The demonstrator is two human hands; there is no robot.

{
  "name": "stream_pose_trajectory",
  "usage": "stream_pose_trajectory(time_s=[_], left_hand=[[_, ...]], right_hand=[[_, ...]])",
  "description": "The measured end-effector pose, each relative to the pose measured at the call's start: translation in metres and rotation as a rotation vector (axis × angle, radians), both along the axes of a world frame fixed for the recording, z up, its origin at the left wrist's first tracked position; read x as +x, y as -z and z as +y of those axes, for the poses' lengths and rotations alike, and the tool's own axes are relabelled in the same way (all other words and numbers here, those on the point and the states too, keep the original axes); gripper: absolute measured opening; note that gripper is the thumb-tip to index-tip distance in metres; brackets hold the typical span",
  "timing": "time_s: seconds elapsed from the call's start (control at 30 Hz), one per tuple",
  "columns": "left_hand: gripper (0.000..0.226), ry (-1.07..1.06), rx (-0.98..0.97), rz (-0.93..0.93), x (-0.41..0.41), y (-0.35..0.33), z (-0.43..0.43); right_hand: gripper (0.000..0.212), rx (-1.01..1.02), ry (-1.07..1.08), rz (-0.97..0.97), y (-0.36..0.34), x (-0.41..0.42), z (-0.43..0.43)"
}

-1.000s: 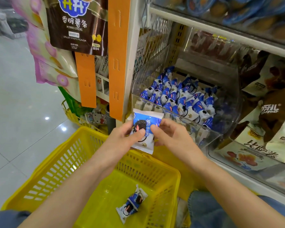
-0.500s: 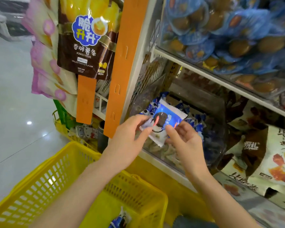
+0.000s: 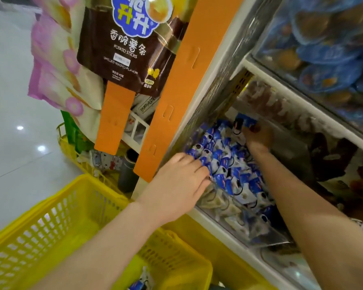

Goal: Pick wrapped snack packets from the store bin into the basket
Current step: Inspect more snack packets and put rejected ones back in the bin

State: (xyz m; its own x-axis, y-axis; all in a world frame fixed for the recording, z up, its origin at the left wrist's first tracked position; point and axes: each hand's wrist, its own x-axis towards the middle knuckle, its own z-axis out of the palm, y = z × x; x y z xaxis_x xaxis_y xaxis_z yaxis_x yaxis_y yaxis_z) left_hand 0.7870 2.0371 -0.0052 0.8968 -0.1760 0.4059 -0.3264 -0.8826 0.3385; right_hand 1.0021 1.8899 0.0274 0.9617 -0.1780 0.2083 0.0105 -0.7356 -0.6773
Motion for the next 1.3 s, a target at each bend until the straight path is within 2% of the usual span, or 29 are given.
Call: stream_pose_trajectory(time_s=[0.1, 0.17, 0.27, 0.33, 0.5, 0.57, 0.67, 0.8, 0.83, 0.9, 0.93, 1.0, 1.17, 1.3], left_hand=[[0.043, -0.004, 0.014, -0.042, 0.000, 0.004, 0.002], [0.041, -0.004, 0.009, -0.069, 0.001, 0.006, 0.003], [0.036, 0.002, -0.003, -0.104, 0.002, 0.010, 0.003], [0.033, -0.004, -0.006, -0.130, 0.003, 0.011, 0.004], [0.023, -0.033, -0.015, -0.135, 0.002, 0.010, 0.001], [0.023, -0.045, -0.022, -0.132, 0.002, 0.009, 0.000], [0.023, -0.059, -0.021, -0.127, 0.002, 0.008, 0.000], [0.026, -0.052, -0.068, -0.092, 0.002, 0.008, -0.001], [0.026, -0.050, -0.077, -0.084, 0.002, 0.008, -0.001], [0.027, -0.046, -0.092, -0.071, 0.001, 0.007, -0.001], [0.027, -0.043, -0.097, -0.062, 0.001, 0.007, -0.001], [0.027, -0.039, -0.109, -0.050, 0.001, 0.007, -0.001], [0.030, -0.016, -0.152, -0.018, -0.001, 0.006, 0.000], [0.033, 0.001, -0.169, -0.005, -0.001, 0.005, 0.000]], right_hand=[[0.033, -0.096, -0.036, 0.153, 0.012, 0.009, -0.002], [0.027, -0.134, -0.030, 0.207, 0.011, 0.014, -0.004], [0.017, -0.148, -0.074, 0.203, 0.004, 0.021, -0.009], [0.025, -0.199, -0.082, 0.213, 0.002, 0.022, -0.014], [0.028, -0.304, -0.133, 0.299, 0.006, 0.022, -0.008], [0.026, -0.328, -0.156, 0.281, 0.008, 0.022, -0.002], [0.039, -0.294, -0.197, 0.233, 0.011, 0.024, 0.002], [0.037, -0.292, -0.243, 0.227, 0.008, 0.022, -0.004], [0.038, -0.231, -0.240, 0.202, 0.007, 0.022, -0.008], [0.035, -0.055, -0.176, 0.118, 0.005, 0.024, -0.017], [0.033, -0.050, -0.130, 0.066, 0.005, 0.024, -0.023], [0.029, -0.162, -0.065, 0.013, 0.008, 0.022, -0.035], [0.030, -0.306, -0.040, 0.190, 0.019, 0.020, -0.037], [0.035, -0.322, -0.061, 0.307, 0.021, 0.025, -0.031]])
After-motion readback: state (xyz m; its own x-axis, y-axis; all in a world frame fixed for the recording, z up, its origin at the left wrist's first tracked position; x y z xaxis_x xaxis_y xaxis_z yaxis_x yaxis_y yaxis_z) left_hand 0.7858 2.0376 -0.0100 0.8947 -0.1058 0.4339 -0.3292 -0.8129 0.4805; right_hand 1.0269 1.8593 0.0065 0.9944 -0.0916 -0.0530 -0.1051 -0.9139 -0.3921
